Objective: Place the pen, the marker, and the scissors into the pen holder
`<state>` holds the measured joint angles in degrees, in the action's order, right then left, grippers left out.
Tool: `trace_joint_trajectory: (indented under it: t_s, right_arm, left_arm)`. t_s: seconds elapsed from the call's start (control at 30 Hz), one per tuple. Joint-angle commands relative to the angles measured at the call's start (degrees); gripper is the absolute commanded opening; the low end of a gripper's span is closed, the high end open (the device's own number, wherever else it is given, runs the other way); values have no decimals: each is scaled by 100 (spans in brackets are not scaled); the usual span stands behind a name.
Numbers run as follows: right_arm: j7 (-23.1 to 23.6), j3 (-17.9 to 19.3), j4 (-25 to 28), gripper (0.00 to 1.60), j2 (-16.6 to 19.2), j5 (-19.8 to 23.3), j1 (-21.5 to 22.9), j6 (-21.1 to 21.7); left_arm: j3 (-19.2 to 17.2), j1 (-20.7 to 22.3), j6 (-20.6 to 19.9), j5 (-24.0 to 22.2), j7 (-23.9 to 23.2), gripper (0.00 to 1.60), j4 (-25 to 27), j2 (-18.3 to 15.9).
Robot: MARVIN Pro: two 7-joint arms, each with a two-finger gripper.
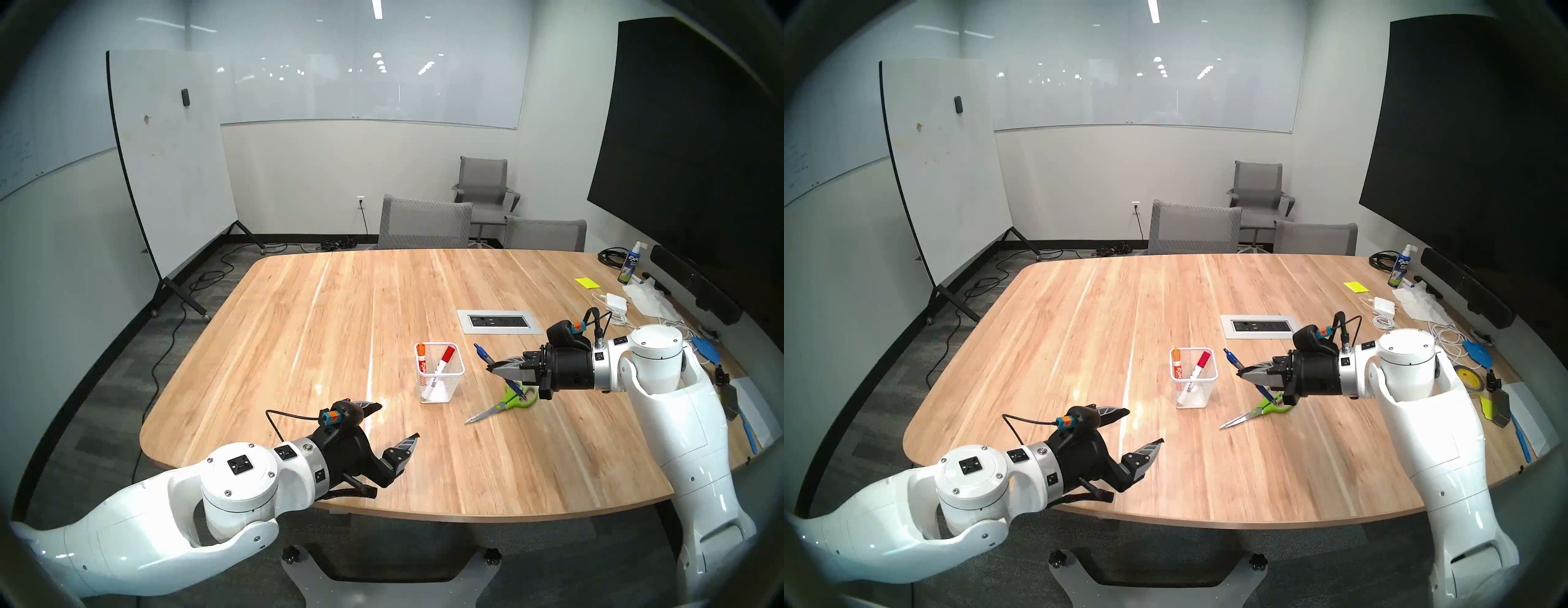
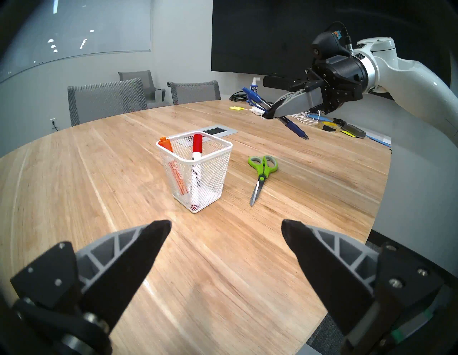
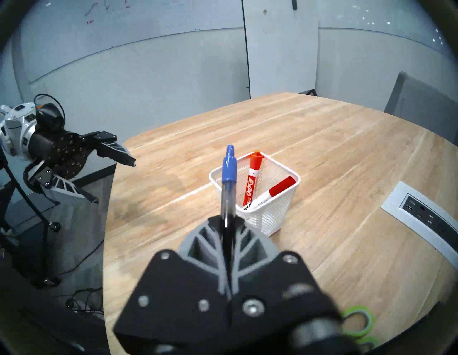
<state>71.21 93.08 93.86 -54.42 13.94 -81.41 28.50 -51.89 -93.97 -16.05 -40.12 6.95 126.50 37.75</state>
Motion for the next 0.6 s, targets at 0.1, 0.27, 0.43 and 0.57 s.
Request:
trace_joint_trajectory:
  t_s: [0.1, 0.27, 0.43, 0.57]
  right_arm:
    - [154, 56, 154, 0, -137, 171, -51, -190]
    - [177, 60, 164, 0, -164, 161, -58, -206]
    - [192, 71, 169, 0, -179, 144, -65, -218]
    - [202, 77, 166, 0, -190, 134, -68, -224]
  left_arm:
    - [14, 124, -60, -2, -117, 160, 67, 25]
    - [25, 270, -130, -10, -280, 160, 37, 53]
    - [-10, 352, -85, -43, -507, 160, 74, 42]
    - [-42, 420, -69, -82, -602, 160, 63, 89]
